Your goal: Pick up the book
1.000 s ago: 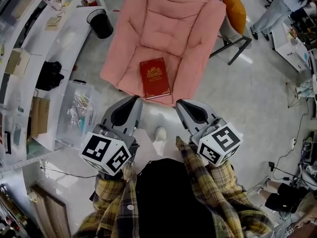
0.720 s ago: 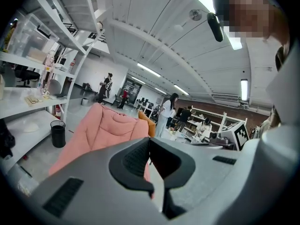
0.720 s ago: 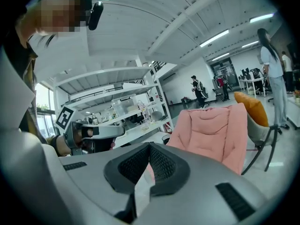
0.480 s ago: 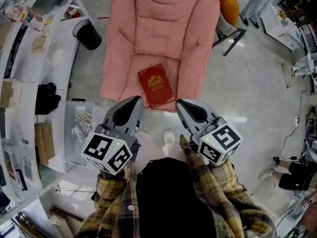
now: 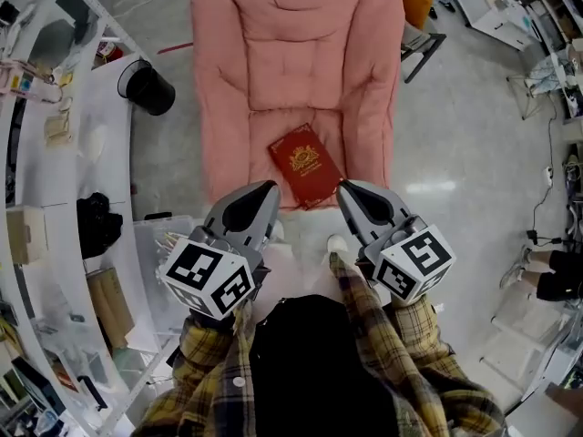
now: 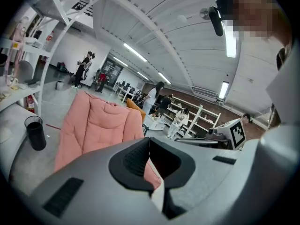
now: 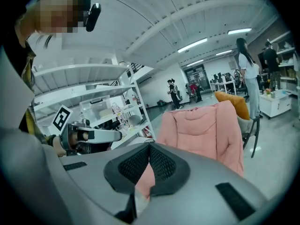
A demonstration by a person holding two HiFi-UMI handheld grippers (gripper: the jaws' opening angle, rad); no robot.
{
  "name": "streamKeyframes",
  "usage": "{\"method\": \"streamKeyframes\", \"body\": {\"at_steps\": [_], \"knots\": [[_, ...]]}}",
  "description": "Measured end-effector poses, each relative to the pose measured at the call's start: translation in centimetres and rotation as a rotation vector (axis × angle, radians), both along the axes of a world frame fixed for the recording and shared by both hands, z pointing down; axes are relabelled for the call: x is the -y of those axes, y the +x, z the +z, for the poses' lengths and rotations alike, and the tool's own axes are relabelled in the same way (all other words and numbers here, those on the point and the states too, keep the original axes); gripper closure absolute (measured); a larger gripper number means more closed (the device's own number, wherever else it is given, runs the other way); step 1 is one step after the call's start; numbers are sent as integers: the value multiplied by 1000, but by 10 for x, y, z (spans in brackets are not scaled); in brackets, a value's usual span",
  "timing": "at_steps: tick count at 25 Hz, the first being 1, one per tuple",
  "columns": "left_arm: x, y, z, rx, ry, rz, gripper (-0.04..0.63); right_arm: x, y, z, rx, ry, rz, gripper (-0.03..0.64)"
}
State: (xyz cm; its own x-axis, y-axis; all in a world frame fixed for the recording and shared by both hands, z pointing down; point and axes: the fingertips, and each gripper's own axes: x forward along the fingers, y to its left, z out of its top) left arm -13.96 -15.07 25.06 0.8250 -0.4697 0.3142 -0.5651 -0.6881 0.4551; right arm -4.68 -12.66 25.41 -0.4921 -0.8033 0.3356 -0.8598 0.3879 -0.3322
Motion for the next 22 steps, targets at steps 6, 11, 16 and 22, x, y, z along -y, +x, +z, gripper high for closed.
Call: {"method": "streamKeyframes", "body": {"at_steps": [6,11,16,22], "knots": [[5,7,28,23,-73,141,589,8,-3,16,-7,-38,98,598],[4,20,58,26,-150,177,589,7,5,36,3,-81,137,598],[-4,39,94,5,-253,182,589,4,25,66,-5,-125,155,598],[-5,44,158,6,-373,142,589,5,47,112,-40,-173,164,598]]}}
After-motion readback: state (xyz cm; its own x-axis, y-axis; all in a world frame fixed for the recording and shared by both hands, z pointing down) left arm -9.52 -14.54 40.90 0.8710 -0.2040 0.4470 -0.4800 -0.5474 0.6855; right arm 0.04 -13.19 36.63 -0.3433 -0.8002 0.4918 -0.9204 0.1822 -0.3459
